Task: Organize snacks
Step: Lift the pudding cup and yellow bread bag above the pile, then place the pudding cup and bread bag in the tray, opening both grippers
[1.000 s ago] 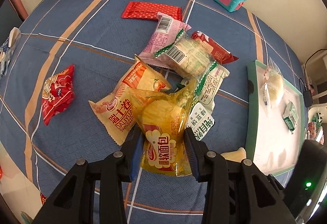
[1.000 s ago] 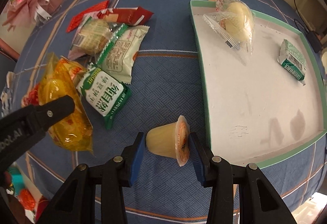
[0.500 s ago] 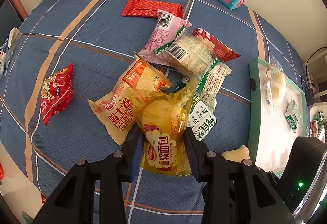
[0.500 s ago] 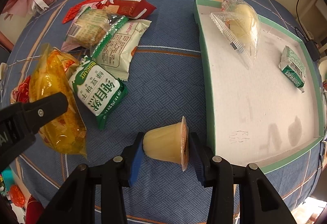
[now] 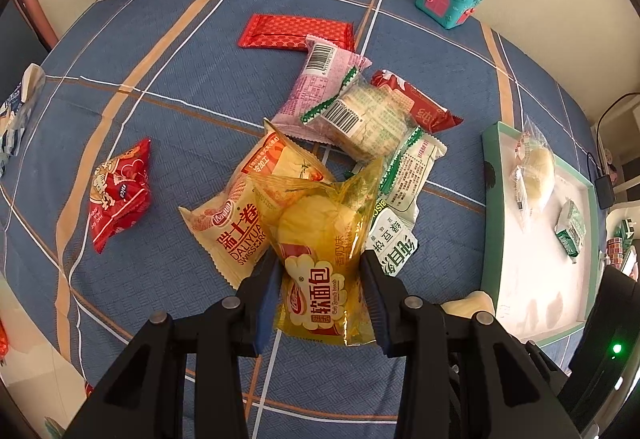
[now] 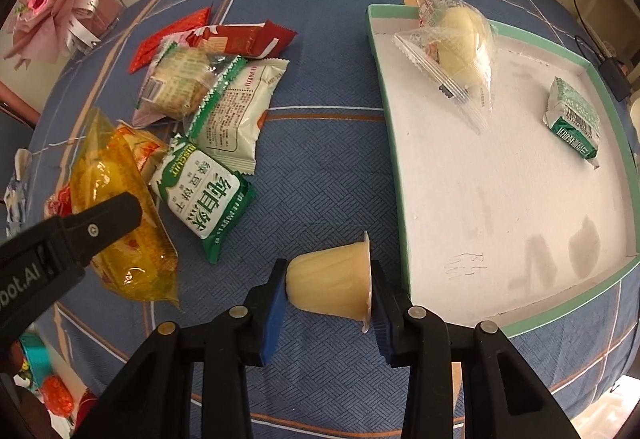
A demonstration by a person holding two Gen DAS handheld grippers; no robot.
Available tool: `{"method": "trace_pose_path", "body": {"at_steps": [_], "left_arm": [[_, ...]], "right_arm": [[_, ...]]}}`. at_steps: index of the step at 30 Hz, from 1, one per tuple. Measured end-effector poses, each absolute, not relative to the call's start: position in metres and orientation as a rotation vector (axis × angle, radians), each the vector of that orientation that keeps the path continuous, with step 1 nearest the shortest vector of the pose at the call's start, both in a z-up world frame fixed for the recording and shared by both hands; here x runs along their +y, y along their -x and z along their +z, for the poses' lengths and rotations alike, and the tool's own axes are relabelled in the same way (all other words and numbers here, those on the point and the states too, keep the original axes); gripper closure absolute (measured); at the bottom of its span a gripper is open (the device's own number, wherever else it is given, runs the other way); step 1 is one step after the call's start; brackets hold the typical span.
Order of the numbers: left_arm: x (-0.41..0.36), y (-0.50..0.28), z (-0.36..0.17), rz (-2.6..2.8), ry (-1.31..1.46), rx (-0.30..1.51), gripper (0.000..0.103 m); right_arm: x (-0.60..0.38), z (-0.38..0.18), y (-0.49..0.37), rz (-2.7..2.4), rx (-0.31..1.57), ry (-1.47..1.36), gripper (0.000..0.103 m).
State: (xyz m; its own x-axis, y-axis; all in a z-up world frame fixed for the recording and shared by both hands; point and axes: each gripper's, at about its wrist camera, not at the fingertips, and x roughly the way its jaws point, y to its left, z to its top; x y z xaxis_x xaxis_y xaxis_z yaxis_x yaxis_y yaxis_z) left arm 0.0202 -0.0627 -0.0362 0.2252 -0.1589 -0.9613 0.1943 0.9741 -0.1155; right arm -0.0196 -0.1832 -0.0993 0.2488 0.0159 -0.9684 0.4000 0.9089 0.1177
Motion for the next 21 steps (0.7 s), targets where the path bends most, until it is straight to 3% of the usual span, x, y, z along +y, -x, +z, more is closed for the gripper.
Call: {"method": "trace_pose_path", "body": {"at_steps": [12,21], "left_arm": [[-0.060,-0.018,-0.024,-0.247,-0.024,1.288,0.062],[-0.084,-0.011,-0.023,-0.291,-0.065,1.275,0.062]], "right_arm": [[-0.196,-0.057,0.032,-0.226,1.162,-0.457,0.063],[-0.208,-0.055,0.039,-0.254,1.166,-0.498,0.063]]}}
